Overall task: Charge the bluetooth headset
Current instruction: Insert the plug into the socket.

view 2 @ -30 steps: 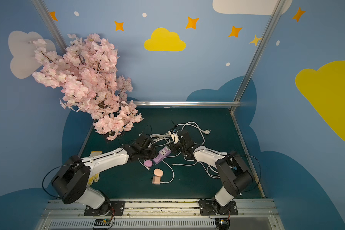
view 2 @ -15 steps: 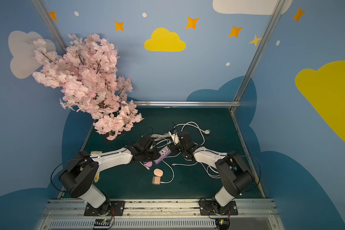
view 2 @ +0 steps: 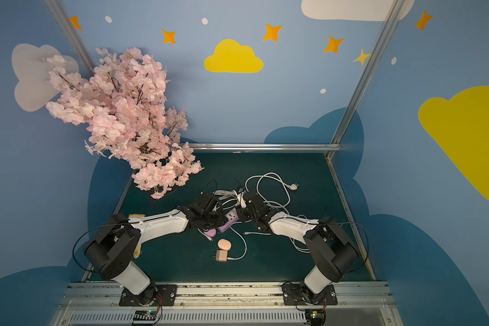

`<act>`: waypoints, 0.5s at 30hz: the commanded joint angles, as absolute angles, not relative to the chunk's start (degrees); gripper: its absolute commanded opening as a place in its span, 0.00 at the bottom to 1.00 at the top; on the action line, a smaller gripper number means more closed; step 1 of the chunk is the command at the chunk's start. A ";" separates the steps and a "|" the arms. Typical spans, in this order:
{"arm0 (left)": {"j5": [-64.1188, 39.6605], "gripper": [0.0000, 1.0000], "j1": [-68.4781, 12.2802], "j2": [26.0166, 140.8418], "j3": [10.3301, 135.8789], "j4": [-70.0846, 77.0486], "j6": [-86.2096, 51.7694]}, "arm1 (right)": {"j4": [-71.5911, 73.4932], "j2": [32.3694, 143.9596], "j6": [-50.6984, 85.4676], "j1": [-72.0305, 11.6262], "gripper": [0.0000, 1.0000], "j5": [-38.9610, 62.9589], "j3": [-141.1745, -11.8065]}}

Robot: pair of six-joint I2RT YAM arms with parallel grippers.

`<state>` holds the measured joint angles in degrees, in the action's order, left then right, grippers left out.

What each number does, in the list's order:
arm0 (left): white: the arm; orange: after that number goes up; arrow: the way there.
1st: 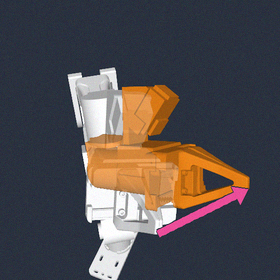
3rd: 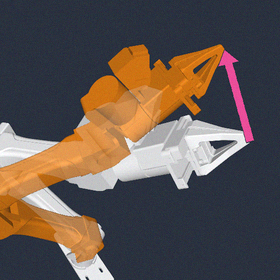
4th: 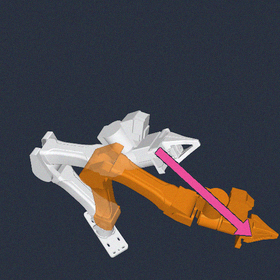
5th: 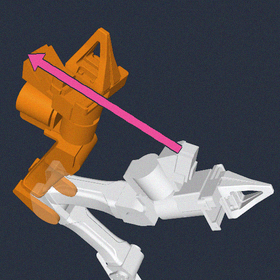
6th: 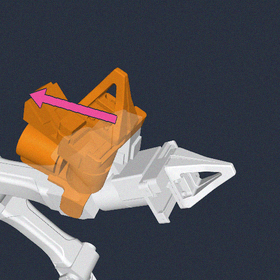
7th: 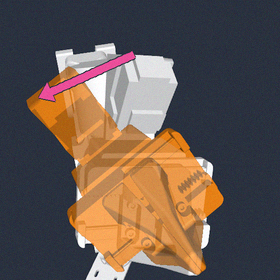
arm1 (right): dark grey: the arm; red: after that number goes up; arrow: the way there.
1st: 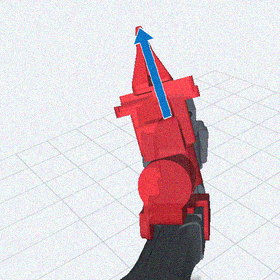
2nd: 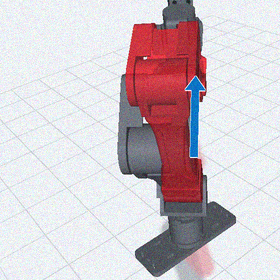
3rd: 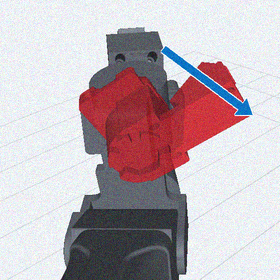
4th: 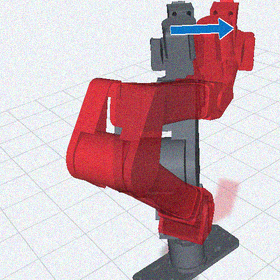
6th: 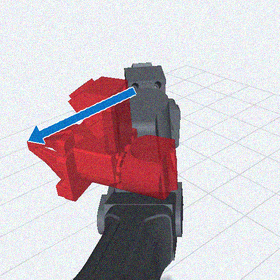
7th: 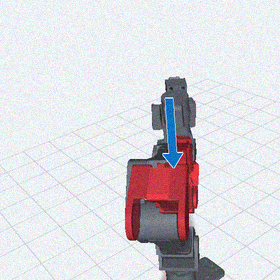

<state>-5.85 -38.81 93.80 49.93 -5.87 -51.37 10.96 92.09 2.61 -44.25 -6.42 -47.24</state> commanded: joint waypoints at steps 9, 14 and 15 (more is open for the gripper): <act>-6.15 0.21 -39.06 95.89 49.22 -8.96 -51.06 | 2.48 95.27 3.61 -42.04 0.00 3.06 -45.19; -6.46 0.21 -39.02 96.39 49.39 -8.73 -51.15 | 3.62 92.80 2.64 -40.98 0.00 8.10 -42.13; -6.57 0.21 -39.00 96.57 49.56 -8.79 -51.02 | 3.99 92.36 2.68 -40.93 0.00 8.65 -41.33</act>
